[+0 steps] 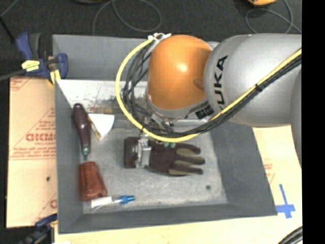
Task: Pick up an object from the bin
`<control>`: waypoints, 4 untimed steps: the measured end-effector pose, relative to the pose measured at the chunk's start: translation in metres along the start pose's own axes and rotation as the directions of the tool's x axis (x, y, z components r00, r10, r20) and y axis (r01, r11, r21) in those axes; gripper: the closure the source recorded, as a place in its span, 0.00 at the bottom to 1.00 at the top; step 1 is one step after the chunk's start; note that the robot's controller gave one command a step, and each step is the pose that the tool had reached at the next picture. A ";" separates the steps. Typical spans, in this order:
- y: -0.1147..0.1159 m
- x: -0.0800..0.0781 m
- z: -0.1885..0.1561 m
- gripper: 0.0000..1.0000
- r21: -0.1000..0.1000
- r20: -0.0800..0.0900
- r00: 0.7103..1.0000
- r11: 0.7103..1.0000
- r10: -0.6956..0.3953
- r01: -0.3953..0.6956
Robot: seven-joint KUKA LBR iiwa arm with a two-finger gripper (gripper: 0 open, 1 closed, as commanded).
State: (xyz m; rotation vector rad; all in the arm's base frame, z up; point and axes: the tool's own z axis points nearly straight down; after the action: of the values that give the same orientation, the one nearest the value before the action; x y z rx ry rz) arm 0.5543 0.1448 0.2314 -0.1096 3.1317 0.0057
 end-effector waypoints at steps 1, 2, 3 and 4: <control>-0.034 0.004 0.022 0.00 0.004 -0.008 1.000 1.000 -0.025 0.025; -0.034 0.008 0.042 0.00 0.001 -0.003 0.966 0.966 0.258 -0.258; -0.053 0.005 0.076 0.00 0.003 -0.002 0.976 0.976 0.217 -0.217; -0.063 0.008 0.095 0.00 0.003 -0.004 0.999 0.999 0.044 -0.044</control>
Offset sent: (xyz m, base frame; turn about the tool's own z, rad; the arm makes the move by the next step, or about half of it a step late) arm -0.0155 -0.0335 -0.0886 0.0347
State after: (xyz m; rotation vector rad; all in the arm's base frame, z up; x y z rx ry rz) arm 0.5513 0.0822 0.1358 -0.0414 3.1375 0.0007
